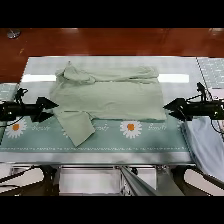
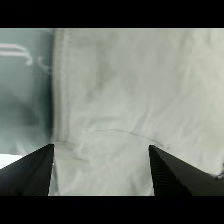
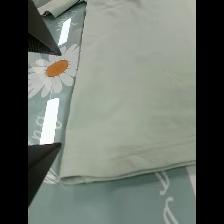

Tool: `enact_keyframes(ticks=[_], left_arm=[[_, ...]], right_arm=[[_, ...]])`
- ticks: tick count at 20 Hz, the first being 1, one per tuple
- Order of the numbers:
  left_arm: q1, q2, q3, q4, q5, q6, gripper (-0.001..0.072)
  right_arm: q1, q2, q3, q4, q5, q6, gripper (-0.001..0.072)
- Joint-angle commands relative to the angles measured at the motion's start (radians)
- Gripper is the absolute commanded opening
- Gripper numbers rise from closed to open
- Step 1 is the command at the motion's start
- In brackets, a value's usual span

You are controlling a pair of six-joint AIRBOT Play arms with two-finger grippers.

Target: Fold the shirts.

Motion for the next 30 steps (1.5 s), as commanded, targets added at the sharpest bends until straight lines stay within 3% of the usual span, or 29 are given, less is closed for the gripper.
enact_keyframes(ticks=[1, 7, 8, 9, 10, 15, 18, 25, 27, 28, 29, 30], left_arm=[[0.008, -0.01, 0.01, 0.081, -0.014, -0.037, 0.0702], [-0.164, -0.062, 0.002, -0.066, 0.15, -0.016, 0.07], [-0.183, -0.063, 0.014, -0.065, 0.155, -0.016, 0.0627], [-0.191, -0.064, 0.026, -0.064, 0.14, -0.009, 0.0231], [-0.191, -0.063, 0.041, -0.066, 0.109, 0.036, 0.0034], [-0.159, -0.062, 0.09, -0.062, 0.005, 0.09, 0.0022], [-0.162, -0.063, 0.09, -0.061, 0.005, 0.09, 0.0022], [-0.219, -0.068, 0.089, -0.061, 0.013, 0.09, 0.0022], [-0.241, -0.068, 0.09, -0.061, 0.025, 0.089, 0.0022], [-0.249, -0.068, 0.09, -0.061, 0.025, 0.089, 0.0022], [-0.25, -0.065, 0.09, -0.065, 0.023, 0.086, 0.0022], [-0.245, -0.058, 0.098, -0.065, 0.014, 0.086, 0.0022]], right_arm=[[0.0, 0.001, 0.0, 0.002, -0.009, 0.0, 0.062], [-0.002, 0.001, 0.0, 0.001, -0.014, 0.007, 0.062], [-0.013, 0.001, 0.0, -0.001, -0.022, 0.007, 0.062], [-0.027, 0.001, 0.0, -0.003, -0.032, 0.008, 0.062], [-0.045, 0.001, 0.0, -0.011, -0.045, 0.014, 0.062], [-0.021, -0.003, -0.03, -0.249, -0.078, 0.228, 0.062], [0.074, -0.045, -0.035, -0.246, -0.1, 0.232, 0.062], [0.155, -0.153, -0.031, 0.038, -0.285, 0.218, 0.0601], [0.201, -0.188, 0.007, 0.047, -0.288, 0.217, 0.0424], [0.225, -0.203, 0.039, 0.046, -0.28, 0.203, 0.0198], [0.246, -0.214, 0.08, 0.046, -0.264, 0.169, 0.0024], [0.256, -0.216, 0.127, 0.045, -0.242, 0.169, 0.0024]])
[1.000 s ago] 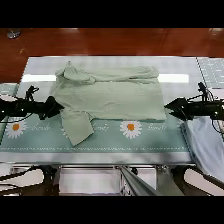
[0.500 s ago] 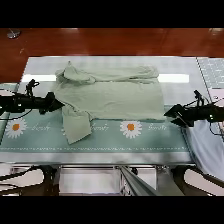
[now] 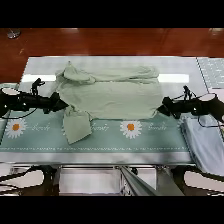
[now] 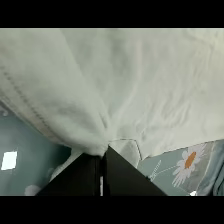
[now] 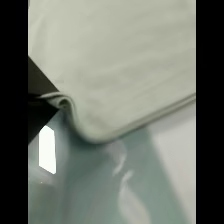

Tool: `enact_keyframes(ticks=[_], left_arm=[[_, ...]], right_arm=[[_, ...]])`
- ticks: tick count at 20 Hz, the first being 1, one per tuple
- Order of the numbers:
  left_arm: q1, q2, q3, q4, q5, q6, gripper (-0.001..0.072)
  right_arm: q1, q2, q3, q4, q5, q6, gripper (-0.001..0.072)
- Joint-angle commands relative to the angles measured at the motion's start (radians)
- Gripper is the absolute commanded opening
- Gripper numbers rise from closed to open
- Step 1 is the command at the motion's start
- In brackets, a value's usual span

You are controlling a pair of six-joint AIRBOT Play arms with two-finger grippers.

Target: Fold the shirts.

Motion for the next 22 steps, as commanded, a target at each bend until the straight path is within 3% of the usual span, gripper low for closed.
enact_keyframes(ticks=[1, 6, 10, 16, 19, 22], left_arm=[[0.002, 0.019, 0.03, -0.004, -0.019, -0.003, 0.0022], [0.103, 0.192, 0.323, -0.272, -0.041, 0.049, 0.0022], [0.173, 0.373, 0.622, -0.276, 0.071, 0.052, 0.0022], [0.322, 0.687, 0.765, -0.114, 0.093, 0.048, 0.0022], [0.322, 0.845, 0.765, 0.102, 0.093, -0.024, 0.0021], [0.229, 0.971, 0.765, 0.385, 0.093, -0.089, 0.0022]], right_arm=[[0.047, -0.029, 0.142, 0.034, 0.063, -0.029, 0.0024], [0.053, 0.003, 0.717, -0.114, 0.294, 0.013, 0.0024], [0.059, 0.121, 1.143, -0.26, 0.317, 0.048, 0.0024], [0.058, 0.458, 1.225, -0.461, 0.383, 0.053, 0.0024], [0.058, 0.575, 1.225, -0.529, 0.438, 0.09, 0.0024], [0.058, 0.656, 1.224, -0.546, 0.537, 0.11, 0.0024]])
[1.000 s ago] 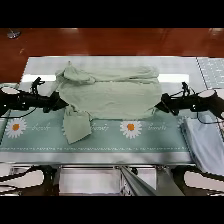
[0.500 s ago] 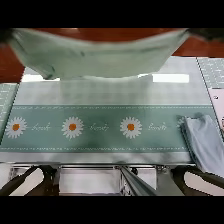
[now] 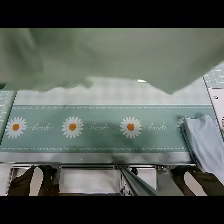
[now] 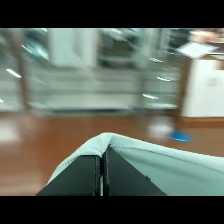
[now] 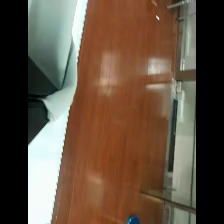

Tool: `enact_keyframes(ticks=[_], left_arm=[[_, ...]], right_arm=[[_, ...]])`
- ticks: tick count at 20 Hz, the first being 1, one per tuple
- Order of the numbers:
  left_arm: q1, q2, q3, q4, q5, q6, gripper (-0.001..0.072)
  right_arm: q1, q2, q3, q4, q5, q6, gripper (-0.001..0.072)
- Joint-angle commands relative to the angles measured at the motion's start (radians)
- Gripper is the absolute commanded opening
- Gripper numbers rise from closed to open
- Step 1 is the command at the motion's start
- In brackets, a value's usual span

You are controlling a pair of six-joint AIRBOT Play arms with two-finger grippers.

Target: Fold the shirts.

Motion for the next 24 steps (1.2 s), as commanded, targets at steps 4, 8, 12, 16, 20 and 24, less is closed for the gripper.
enact_keyframes(ticks=[4, 8, 12, 16, 20, 24], left_arm=[[-0.23, 0.193, 0.007, 0.533, -0.055, -0.177, 0.0022], [-0.275, 0.164, -0.127, 0.56, -0.111, -0.206, 0.0022], [-0.276, 0.037, -0.333, 0.501, -0.058, -0.22, 0.0022], [-0.3, -0.215, -0.43, 0.348, 0.07, -0.175, 0.0022], [-0.378, -0.484, -0.43, 0.348, 0.233, -0.181, 0.0022], [-0.428, -0.691, -0.42, 0.348, 0.457, -0.28, 0.0022]], right_arm=[[0.0, 0.122, 0.008, -0.038, 0.236, 0.035, 0.0024], [0.0, 0.12, -0.129, 0.002, 0.262, 0.043, 0.0024], [0.001, 0.116, -0.501, 0.051, 0.093, 0.012, 0.0024], [0.001, -0.022, -0.798, 0.126, -0.204, -0.029, 0.0024], [0.001, -0.312, -0.808, 0.263, -0.394, -0.096, 0.0024], [0.002, -0.6, -0.676, 0.334, -0.447, -0.094, 0.0024]])
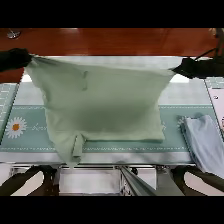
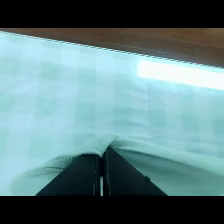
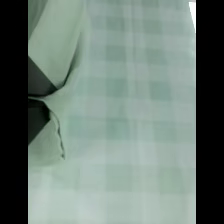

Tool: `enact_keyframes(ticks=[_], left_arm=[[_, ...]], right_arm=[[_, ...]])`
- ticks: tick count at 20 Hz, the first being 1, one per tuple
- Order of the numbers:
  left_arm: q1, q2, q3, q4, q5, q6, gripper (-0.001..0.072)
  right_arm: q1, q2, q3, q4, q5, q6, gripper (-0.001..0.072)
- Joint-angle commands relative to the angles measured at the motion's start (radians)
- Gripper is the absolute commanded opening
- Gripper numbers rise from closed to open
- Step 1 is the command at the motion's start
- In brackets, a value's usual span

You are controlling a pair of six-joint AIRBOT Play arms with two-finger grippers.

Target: Fold the shirts.

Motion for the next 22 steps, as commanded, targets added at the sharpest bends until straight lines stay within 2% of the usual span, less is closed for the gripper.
enact_keyframes(ticks=[1, 4, 9, 12, 14, 16, 19, 22], left_arm=[[-0.034, -0.188, 0.013, -0.021, 0.184, -0.113, 0.0022], [-0.035, -0.305, 0.043, -0.084, 0.193, -0.219, 0.0022], [-0.031, -0.358, 0.043, -0.138, 0.13, -0.21, 0.0022], [-0.009, -0.349, 0.043, -0.138, 0.029, -0.209, 0.0022], [0.006, -0.351, 0.043, -0.138, -0.083, -0.105, 0.0023], [0.031, -0.359, 0.042, -0.125, -0.209, -0.026, 0.0022], [0.063, -0.381, 0.041, -0.106, -0.375, 0.033, 0.0023], [0.078, -0.404, 0.04, -0.041, -0.443, 0.034, 0.0023]], right_arm=[[0.0, -0.25, 0.112, 0.08, -0.082, 0.018, 0.0024], [0.0, -0.392, 0.245, 0.142, -0.074, 0.056, 0.0024], [-0.001, -0.463, 0.311, 0.146, 0.008, 0.051, 0.0024], [-0.009, -0.463, 0.311, 0.146, 0.066, 0.031, 0.0025], [-0.008, -0.463, 0.311, 0.134, 0.13, 0.002, 0.0024], [0.001, -0.463, 0.31, 0.056, 0.2, -0.001, 0.0024], [0.019, -0.463, 0.274, -0.068, 0.266, 0.019, 0.0025], [0.029, -0.463, 0.225, -0.136, 0.275, 0.052, 0.0024]])
